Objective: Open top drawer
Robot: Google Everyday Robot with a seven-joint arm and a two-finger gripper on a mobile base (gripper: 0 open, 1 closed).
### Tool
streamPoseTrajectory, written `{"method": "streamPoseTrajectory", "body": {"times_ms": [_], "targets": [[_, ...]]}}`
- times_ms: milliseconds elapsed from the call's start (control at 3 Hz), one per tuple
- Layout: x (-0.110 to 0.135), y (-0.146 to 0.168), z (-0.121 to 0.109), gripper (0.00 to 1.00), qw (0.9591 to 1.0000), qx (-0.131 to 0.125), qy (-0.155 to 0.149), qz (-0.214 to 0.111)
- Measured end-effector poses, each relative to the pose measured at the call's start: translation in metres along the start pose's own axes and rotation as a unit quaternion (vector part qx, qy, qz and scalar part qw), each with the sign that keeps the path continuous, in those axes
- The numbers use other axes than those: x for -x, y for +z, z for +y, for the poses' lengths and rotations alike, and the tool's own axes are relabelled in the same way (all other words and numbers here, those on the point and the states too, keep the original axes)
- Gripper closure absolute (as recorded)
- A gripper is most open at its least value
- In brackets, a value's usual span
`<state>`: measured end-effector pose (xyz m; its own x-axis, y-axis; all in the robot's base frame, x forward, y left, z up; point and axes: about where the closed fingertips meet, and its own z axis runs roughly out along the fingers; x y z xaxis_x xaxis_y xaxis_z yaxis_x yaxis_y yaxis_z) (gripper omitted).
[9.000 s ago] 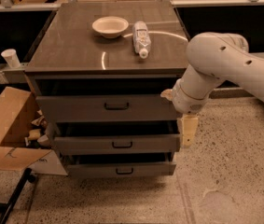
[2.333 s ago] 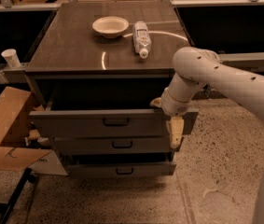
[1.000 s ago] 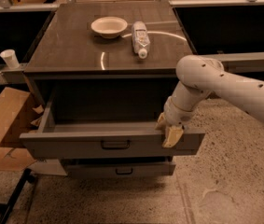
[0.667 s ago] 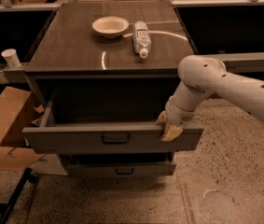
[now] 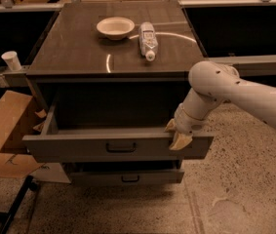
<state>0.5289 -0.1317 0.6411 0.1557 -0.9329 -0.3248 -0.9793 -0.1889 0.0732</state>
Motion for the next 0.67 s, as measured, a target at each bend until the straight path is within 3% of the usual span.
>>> {"method": "streamPoseTrajectory", "body": {"times_ms": [667], "targets": [[0.0, 0.0001, 0.0, 0.34, 1.0, 0.0, 0.0, 0.0]]}}
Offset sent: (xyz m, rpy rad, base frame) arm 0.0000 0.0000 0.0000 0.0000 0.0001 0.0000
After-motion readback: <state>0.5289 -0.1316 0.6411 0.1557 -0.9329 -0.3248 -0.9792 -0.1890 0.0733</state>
